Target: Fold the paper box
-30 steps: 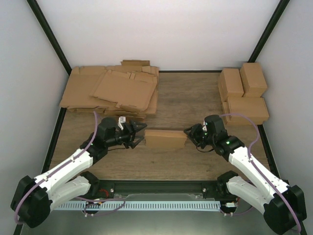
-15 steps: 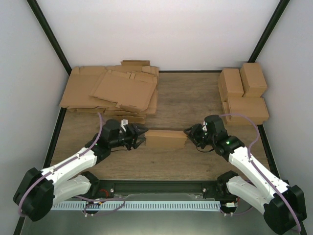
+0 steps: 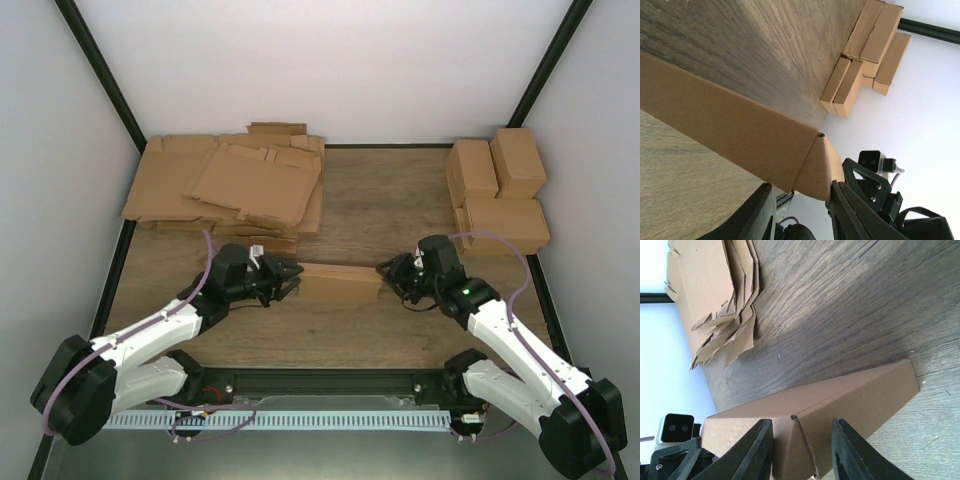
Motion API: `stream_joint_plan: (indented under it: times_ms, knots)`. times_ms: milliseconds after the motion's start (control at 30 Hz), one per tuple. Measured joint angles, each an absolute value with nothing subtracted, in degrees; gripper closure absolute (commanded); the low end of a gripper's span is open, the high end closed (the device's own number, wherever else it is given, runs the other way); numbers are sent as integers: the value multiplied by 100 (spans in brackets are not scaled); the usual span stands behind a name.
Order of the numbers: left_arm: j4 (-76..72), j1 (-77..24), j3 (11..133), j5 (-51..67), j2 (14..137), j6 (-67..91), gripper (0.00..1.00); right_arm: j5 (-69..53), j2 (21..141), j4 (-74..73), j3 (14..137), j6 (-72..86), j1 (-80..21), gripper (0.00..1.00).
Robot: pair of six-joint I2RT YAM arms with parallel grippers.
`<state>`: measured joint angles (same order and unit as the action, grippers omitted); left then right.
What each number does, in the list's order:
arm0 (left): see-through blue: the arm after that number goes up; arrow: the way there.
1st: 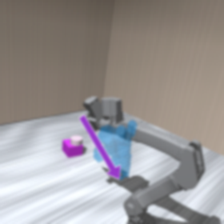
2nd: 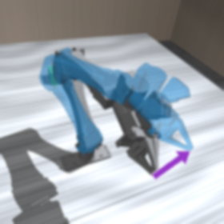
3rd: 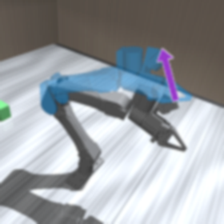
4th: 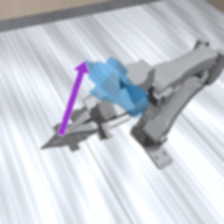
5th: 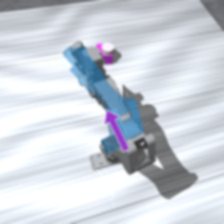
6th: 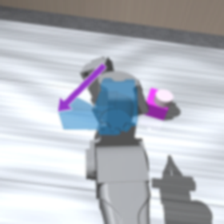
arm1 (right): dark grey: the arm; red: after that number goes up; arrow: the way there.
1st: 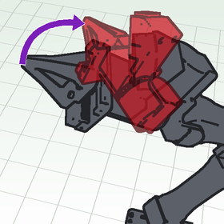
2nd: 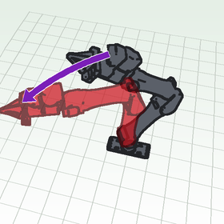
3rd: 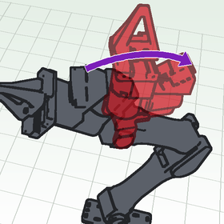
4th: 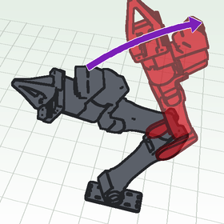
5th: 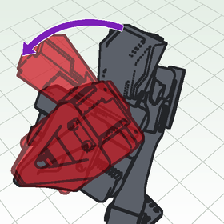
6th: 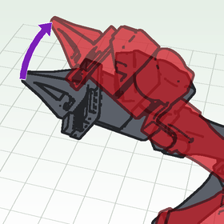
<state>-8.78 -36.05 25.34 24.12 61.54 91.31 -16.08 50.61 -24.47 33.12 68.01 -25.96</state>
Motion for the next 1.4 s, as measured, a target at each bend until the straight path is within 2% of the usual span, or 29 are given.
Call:
stream_joint_plan:
  times_ms: [900, 1167, 1233, 1367, 1400]
  knots:
    - [-1175, -3632, 2451, 2300, 6318, 9061, 73, -1693, 4812, -1516, 2665, 6796, -2556, 65]
    - [-1061, -3636, 2508, 2279, 6316, 8969, 73, -1581, 4963, -2025, 2974, 6493, -2558, 44]
    - [-1004, -3645, 2534, 2274, 6311, 8954, 73, -1496, 5039, -2338, 3157, 6340, -2558, 30]
    - [-897, -3660, 2582, 2261, 6309, 8925, 73, -1291, 5111, -2923, 3516, 6055, -2563, 24]
    - [-884, -3660, 2587, 2259, 6309, 8919, 73, -1249, 5111, -3035, 3594, 5996, -2563, 17]
